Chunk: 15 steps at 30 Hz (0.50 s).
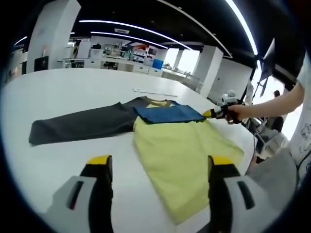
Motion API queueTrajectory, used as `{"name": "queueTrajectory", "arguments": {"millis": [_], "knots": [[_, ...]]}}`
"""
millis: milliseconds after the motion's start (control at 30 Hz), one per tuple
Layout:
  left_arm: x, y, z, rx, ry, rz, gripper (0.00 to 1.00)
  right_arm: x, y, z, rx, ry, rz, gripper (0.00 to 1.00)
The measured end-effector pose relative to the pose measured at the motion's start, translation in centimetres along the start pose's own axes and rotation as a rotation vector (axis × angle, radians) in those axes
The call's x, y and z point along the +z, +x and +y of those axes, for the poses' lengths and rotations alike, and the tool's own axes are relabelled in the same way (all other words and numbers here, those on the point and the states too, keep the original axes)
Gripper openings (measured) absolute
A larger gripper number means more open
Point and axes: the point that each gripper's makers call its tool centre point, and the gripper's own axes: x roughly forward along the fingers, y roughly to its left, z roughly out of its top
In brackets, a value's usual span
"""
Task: Fold the garment on the visible template until the final outline fits inside the template.
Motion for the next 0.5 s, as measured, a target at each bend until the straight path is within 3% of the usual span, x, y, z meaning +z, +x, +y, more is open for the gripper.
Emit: {"name": "queueTrajectory", "arguments": {"millis": [500], "knots": [[0.05,-0.01,-0.02,0.005,0.0,0.002,0.77,0.77,-0.41,-1.09,-0.022,0.012,-0.017,0.0]]}}
